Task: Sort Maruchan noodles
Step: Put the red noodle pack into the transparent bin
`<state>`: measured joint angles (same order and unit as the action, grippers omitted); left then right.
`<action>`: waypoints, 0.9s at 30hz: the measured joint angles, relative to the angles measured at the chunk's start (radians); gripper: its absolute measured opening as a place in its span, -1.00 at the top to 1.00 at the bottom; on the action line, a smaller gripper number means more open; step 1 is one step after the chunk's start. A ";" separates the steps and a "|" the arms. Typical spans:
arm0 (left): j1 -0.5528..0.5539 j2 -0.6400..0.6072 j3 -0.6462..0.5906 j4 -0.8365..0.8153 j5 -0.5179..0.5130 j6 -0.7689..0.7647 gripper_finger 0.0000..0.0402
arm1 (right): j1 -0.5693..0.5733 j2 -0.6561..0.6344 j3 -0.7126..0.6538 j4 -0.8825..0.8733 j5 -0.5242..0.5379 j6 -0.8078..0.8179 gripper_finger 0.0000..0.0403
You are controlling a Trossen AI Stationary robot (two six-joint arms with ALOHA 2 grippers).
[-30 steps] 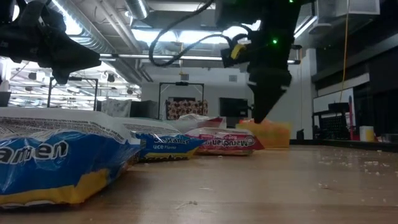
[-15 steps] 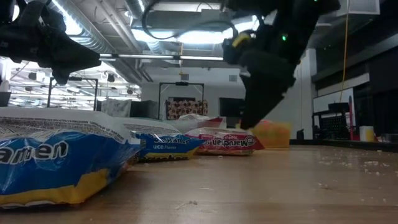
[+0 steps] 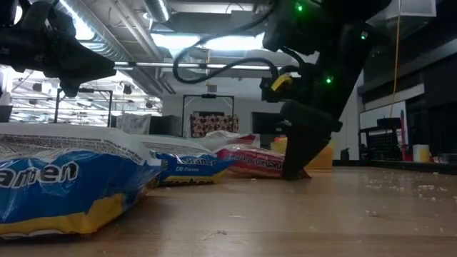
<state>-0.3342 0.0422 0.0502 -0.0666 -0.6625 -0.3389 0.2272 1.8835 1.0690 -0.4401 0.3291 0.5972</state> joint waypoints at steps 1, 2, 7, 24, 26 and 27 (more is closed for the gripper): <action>0.000 0.000 0.000 0.000 0.000 0.000 0.55 | -0.003 0.004 0.001 0.001 0.000 0.001 -0.40; 0.000 0.000 0.000 0.000 0.000 0.000 0.55 | -0.005 0.007 0.002 0.002 0.000 0.002 -0.40; 0.000 0.000 0.000 0.000 0.000 0.000 0.55 | -0.004 0.007 0.002 0.006 0.016 0.008 -0.25; 0.000 0.000 0.000 0.000 -0.001 0.000 0.55 | -0.007 0.010 0.002 -0.006 0.069 0.059 0.94; 0.000 0.000 0.000 0.000 0.000 0.000 0.55 | -0.007 0.010 0.018 -0.009 0.065 0.054 0.98; 0.000 0.000 0.000 0.000 -0.001 0.000 0.55 | -0.007 0.010 0.029 -0.009 0.063 0.052 0.98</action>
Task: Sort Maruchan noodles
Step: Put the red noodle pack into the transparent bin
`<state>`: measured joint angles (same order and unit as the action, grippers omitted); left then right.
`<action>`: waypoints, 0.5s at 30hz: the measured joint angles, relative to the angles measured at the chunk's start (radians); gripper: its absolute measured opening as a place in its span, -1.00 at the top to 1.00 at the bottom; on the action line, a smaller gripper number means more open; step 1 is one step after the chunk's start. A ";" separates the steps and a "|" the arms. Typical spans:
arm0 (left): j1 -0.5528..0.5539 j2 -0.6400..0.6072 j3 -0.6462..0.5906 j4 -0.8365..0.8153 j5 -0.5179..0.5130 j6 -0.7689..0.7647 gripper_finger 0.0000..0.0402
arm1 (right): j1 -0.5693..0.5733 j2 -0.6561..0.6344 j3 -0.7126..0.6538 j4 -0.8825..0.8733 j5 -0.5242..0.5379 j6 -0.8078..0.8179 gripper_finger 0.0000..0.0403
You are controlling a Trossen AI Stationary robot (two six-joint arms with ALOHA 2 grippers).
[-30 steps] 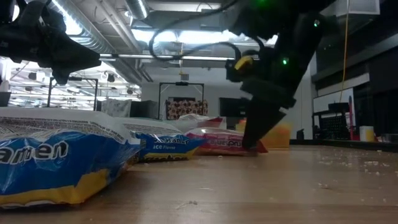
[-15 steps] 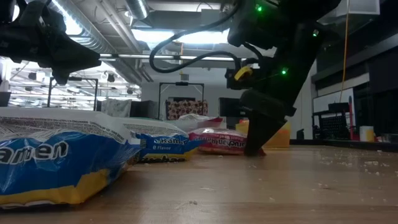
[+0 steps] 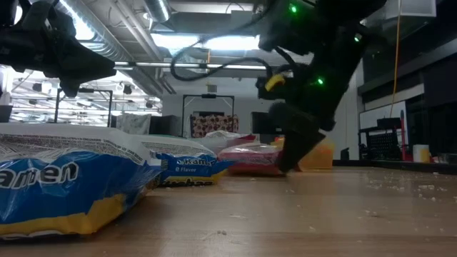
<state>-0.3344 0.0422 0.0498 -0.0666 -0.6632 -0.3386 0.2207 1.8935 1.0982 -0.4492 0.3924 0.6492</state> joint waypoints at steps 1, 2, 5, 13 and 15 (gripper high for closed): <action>0.000 0.000 0.000 0.000 0.000 0.000 0.55 | 0.000 0.000 0.012 -0.001 0.000 -0.003 0.98; 0.000 0.000 0.000 0.000 0.000 0.000 0.55 | 0.000 0.000 0.025 -0.004 0.002 -0.009 0.99; 0.000 0.000 0.000 0.000 0.000 0.000 0.55 | 0.000 0.000 0.073 -0.027 0.008 -0.048 1.00; 0.000 0.000 0.000 0.000 0.000 0.000 0.55 | -0.002 0.000 0.230 -0.136 0.077 -0.132 1.00; 0.000 0.000 0.000 0.000 0.000 0.000 0.55 | -0.008 0.000 0.269 -0.170 0.097 -0.160 1.00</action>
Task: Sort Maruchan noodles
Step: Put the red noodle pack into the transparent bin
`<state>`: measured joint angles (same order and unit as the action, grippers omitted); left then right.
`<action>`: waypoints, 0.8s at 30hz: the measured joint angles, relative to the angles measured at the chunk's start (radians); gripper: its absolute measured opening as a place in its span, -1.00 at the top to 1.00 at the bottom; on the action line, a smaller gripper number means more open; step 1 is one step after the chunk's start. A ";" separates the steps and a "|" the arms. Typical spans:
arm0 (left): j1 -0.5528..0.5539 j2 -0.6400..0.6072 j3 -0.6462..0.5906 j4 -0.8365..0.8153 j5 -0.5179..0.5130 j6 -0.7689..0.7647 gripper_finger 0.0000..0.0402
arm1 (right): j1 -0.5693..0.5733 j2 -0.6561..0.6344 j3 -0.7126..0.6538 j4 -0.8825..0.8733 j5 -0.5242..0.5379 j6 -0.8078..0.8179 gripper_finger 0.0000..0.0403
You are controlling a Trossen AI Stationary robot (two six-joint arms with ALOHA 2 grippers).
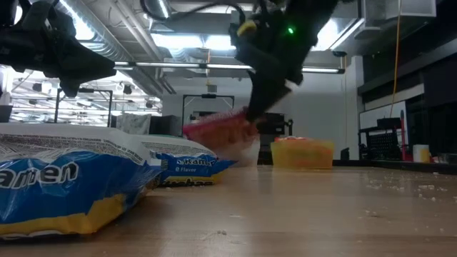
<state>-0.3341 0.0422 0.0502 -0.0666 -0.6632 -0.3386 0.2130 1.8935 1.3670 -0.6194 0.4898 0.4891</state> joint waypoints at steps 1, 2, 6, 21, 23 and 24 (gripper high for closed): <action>0.000 0.000 0.000 0.000 0.000 0.000 0.55 | -0.007 0.000 0.018 -0.010 0.011 -0.014 1.00; 0.000 0.000 0.000 0.000 0.000 0.000 0.55 | -0.012 0.000 0.038 -0.020 0.022 -0.031 1.00; 0.000 0.000 0.000 0.000 0.000 0.000 0.55 | -0.042 0.000 0.114 -0.063 0.050 -0.105 1.00; 0.000 0.000 0.000 0.000 0.000 0.006 0.55 | -0.353 -0.002 0.294 -0.066 0.164 -0.288 1.00; 0.000 0.000 0.000 0.000 0.000 0.006 0.55 | -0.410 -0.002 0.288 -0.059 0.145 -0.247 1.00; 0.000 0.000 0.000 0.000 0.000 0.006 0.55 | -0.435 -0.002 0.279 -0.051 0.133 -0.225 1.00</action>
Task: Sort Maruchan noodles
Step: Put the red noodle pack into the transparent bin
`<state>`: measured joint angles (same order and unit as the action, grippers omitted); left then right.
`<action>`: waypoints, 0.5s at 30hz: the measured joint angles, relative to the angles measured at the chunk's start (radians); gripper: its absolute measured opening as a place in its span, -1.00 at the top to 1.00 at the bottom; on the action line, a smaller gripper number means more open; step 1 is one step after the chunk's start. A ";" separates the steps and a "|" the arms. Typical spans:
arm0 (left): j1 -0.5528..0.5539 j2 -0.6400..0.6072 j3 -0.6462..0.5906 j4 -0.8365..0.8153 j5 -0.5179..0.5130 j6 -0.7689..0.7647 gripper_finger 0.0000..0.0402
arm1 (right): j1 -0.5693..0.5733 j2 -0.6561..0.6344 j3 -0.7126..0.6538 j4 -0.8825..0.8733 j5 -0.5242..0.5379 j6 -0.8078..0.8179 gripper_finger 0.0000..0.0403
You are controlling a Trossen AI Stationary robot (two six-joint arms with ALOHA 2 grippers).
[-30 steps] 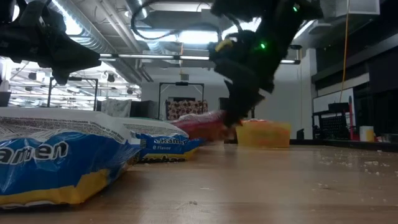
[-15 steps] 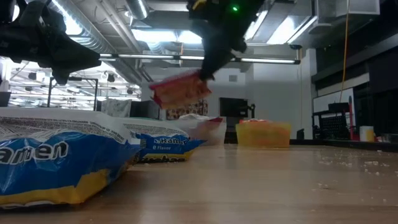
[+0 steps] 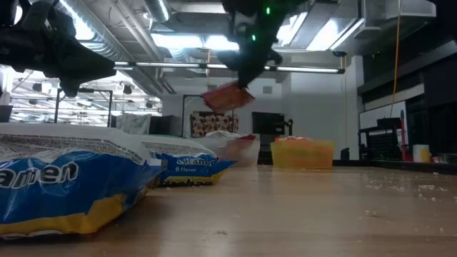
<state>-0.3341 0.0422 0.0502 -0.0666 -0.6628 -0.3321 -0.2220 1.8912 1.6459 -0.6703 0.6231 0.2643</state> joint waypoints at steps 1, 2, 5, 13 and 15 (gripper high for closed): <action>0.000 0.000 0.000 0.000 0.000 0.000 0.55 | -0.023 0.000 -0.013 0.009 -0.013 0.018 1.00; 0.000 0.000 0.000 0.000 0.000 0.000 0.55 | -0.042 0.000 -0.030 0.025 -0.024 0.022 1.00; 0.000 0.000 0.000 0.000 0.000 0.001 0.55 | -0.081 0.000 -0.083 0.117 -0.085 0.026 1.00; 0.000 0.000 0.000 0.000 0.000 0.003 0.55 | -0.108 0.001 -0.224 0.332 -0.180 0.057 1.00; 0.000 0.000 0.000 0.000 0.000 0.003 0.55 | -0.108 0.002 -0.238 0.330 -0.181 0.065 1.00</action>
<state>-0.3342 0.0422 0.0502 -0.0666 -0.6632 -0.3294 -0.3298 1.8935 1.4075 -0.3405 0.4419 0.3294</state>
